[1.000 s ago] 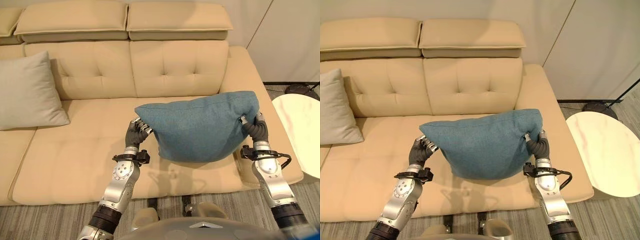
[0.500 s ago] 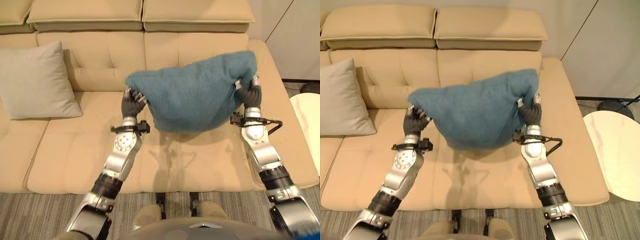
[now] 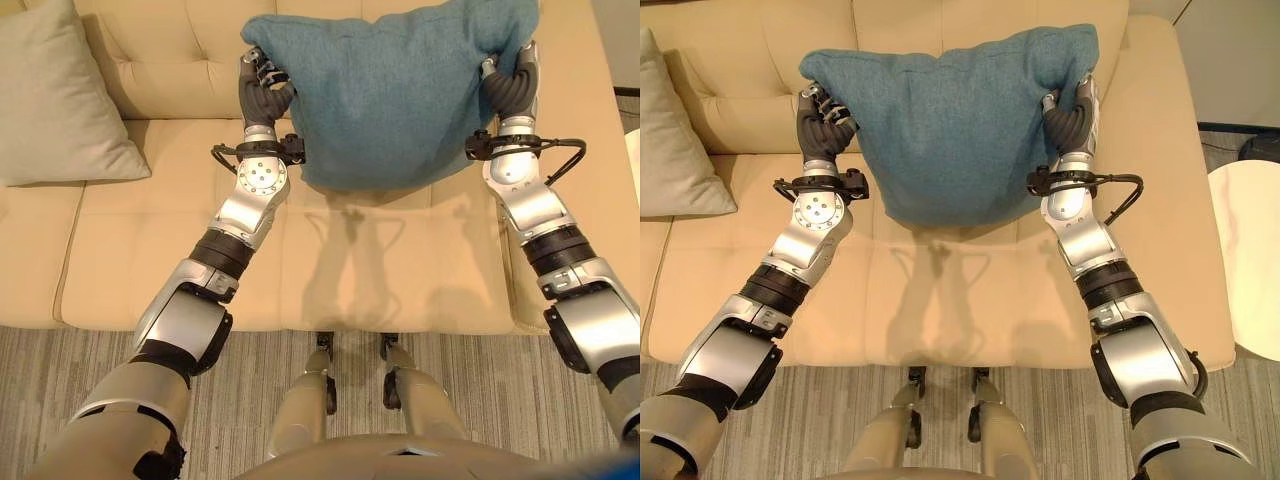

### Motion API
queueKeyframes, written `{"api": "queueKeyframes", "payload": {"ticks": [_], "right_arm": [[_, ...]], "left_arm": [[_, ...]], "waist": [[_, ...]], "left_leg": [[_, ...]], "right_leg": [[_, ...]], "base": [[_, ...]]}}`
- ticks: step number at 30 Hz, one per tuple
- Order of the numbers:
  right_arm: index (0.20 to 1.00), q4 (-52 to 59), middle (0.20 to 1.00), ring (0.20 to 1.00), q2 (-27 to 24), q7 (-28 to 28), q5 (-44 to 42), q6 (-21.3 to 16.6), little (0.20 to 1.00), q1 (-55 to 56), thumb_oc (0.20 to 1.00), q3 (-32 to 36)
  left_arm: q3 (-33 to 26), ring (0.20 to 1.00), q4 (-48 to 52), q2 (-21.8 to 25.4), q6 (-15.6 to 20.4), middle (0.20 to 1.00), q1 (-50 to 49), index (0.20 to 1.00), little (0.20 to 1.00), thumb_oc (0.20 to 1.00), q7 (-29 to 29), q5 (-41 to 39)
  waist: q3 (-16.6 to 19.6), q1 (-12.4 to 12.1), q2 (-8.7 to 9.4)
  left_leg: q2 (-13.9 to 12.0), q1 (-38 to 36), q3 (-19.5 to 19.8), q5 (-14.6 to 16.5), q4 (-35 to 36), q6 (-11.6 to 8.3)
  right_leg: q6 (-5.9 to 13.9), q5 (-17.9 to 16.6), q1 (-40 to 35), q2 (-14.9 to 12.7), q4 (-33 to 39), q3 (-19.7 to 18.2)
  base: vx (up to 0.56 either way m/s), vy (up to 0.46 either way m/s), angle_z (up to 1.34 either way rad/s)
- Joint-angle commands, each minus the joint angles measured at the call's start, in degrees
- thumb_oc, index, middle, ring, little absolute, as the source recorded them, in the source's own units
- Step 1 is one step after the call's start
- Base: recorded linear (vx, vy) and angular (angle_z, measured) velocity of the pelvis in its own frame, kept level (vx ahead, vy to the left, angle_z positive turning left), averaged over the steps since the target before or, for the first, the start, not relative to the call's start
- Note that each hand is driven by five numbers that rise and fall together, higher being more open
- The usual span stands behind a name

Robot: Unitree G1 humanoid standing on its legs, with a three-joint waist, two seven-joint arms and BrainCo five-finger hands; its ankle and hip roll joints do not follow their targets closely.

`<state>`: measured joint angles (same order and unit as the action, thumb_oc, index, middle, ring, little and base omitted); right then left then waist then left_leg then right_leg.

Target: Pick up all the scattered cushions and arrange them neatly on the sofa.

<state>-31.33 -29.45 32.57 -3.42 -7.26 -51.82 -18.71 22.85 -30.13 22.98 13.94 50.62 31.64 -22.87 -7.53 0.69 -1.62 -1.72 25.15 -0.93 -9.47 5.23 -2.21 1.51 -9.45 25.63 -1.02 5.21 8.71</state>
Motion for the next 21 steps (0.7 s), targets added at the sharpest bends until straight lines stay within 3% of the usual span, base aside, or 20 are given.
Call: {"api": "queueKeyframes", "payload": {"ticks": [1, 14, 15, 16, 17, 18, 21], "right_arm": [[0.2, 4.3, 0.2, 0.2, 0.9, 0.4, 0.1, -5.4, 0.2, -7.7, 0.2, -1.7], [0.2, -3.3, 0.2, 0.2, -1.0, -1.6, -1.4, -6.2, 0.2, -12.3, 0.2, -5.2], [0.2, -3.9, 0.2, 0.2, -1.2, -1.7, -1.5, -6.0, 0.2, -12.5, 0.2, -5.3], [0.2, -4.6, 0.2, 0.2, -1.3, -1.7, -1.3, -5.8, 0.2, -12.9, 0.2, -5.7], [0.542, -5.6, 0.542, 0.542, -1.7, -1.7, -1.0, -5.6, 0.542, -13.5, 0.542, -6.3], [1.0, -8.1, 1.0, 1.0, -3.1, -1.4, -0.3, -4.8, 1.0, -15.5, 1.0, -8.0], [1.0, -11.0, 1.0, 1.0, -4.9, -1.0, 0.7, -3.7, 1.0, -17.9, 1.0, -10.3]], "left_arm": [[2.4, 0.2, 3.1, 0.5, 6.9, 0.2, 8.2, 0.2, 0.2, 0.2, -0.6, 4.6], [5.3, 0.2, -1.4, 3.8, 7.0, 0.2, 15.6, 0.2, 0.2, 0.2, -1.8, 5.4], [5.6, 0.479, -2.3, 4.1, 6.8, 0.479, 16.4, 0.479, 0.479, 0.479, -1.9, 5.6], [6.3, 0.925, -3.7, 4.3, 6.4, 0.925, 17.4, 0.925, 0.925, 0.925, -2.0, 5.8], [6.9, 1.0, -5.6, 4.7, 6.0, 1.0, 18.3, 1.0, 1.0, 1.0, -2.0, 5.9], [8.2, 1.0, -9.1, 5.4, 5.3, 1.0, 21.0, 1.0, 1.0, 1.0, -1.9, 6.2], [9.3, 1.0, -12.8, 6.7, 4.2, 1.0, 23.2, 1.0, 1.0, 1.0, -2.2, 6.5]], "waist": [[2.0, 0.3, 3.22], [2.8, 0.5, 2.42], [2.8, 0.6, 2.41], [2.9, 0.7, 2.42], [3.0, 0.8, 2.4], [3.1, 1.0, 2.5], [3.2, 1.1, 2.53]], "left_leg": [[-0.9, 0.0, -0.3, 3.5, -0.2, -4.48], [-1.1, 6.7, 0.4, 2.1, -0.2, -5.75], [-1.0, 7.1, 0.5, 1.7, -0.2, -5.74], [-1.1, 7.2, 0.5, 1.7, -0.2, -5.76], [-1.2, 7.1, 0.5, 1.9, -0.2, -5.81], [-1.2, 7.4, 0.5, 1.8, -0.2, -5.83], [-1.2, 7.6, 0.4, 1.4, -0.2, -5.85]], "right_leg": [[7.92, 5.0, -2.0, -3.5, -0.2, -3.6], [8.39, 4.3, 5.0, -3.3, -0.2, -3.1], [8.41, 4.0, 5.5, -3.4, -0.2, -3.1], [8.49, 3.9, 5.7, -3.4, -0.2, -3.0], [8.56, 4.1, 5.7, -3.4, -0.2, -3.0], [8.65, 3.9, 6.0, -3.5, -0.2, -3.0], [8.72, 3.6, 6.2, -3.5, -0.2, -3.0]], "base": [[-0.02, -0.035, 0.0], [0.0, -0.019, 0.02], [0.0, -0.008, 0.07], [0.01, -0.009, 0.04], [0.02, -0.016, 0.04], [0.02, -0.014, 0.03], [0.0, 0.0, 0.0]]}}
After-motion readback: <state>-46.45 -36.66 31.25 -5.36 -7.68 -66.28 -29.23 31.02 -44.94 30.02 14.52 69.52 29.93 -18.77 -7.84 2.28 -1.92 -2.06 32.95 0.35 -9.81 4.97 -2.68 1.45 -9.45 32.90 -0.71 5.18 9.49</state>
